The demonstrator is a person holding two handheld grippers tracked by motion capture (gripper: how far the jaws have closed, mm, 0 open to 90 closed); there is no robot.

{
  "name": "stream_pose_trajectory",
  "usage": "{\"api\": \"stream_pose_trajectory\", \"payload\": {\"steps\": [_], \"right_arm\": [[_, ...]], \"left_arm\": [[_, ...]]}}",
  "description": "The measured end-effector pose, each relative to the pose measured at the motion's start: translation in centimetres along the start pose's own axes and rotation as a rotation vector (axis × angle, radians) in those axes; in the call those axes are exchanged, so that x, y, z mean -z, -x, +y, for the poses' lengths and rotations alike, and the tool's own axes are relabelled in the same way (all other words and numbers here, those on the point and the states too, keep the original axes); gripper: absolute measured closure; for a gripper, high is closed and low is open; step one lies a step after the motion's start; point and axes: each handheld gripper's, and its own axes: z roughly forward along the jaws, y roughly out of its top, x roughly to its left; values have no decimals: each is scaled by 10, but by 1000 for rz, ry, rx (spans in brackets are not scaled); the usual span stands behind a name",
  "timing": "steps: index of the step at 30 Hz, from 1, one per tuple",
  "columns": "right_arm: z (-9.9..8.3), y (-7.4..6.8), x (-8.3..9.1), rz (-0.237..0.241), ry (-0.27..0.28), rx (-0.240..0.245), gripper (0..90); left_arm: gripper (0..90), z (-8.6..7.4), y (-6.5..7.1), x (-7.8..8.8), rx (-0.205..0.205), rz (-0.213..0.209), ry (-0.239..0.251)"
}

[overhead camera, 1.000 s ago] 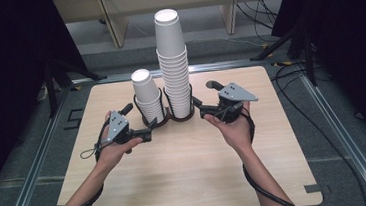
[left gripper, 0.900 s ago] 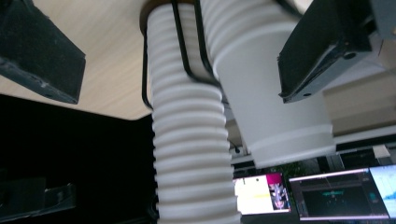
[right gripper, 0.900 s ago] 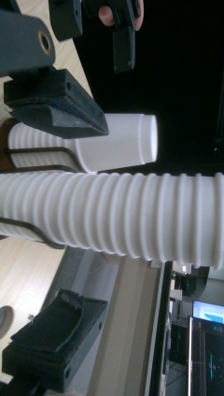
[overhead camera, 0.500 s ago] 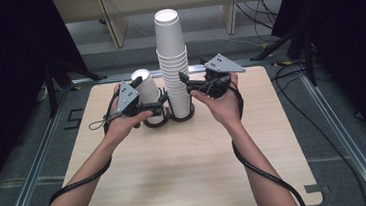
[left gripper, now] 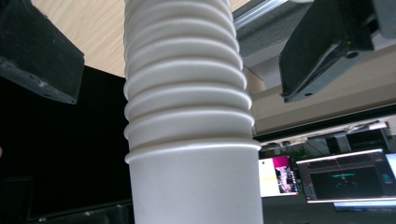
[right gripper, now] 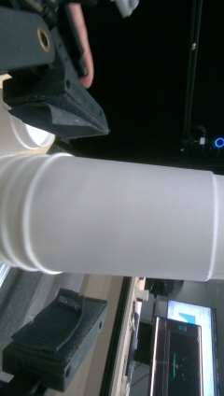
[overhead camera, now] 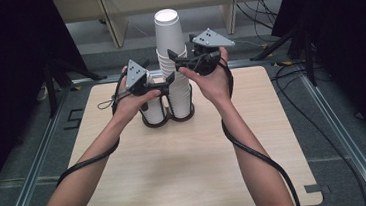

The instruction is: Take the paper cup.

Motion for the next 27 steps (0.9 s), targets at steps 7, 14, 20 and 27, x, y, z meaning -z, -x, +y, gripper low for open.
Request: {"api": "stream_pose_trajectory", "payload": {"steps": [7,14,20,27], "right_arm": [[9,4,-13,8,-4,-1,148],[19,9,-24,9,2,-13,147],[25,10,-34,18,-23,-26,147],[22,8,-44,27,-51,-26,151]], "left_arm": [[0,6,-3,-14,16,10,-3],[0,10,-2,-23,20,13,-1],[0,13,-4,-29,33,19,1],[0,12,-5,-33,37,21,-10]]}}
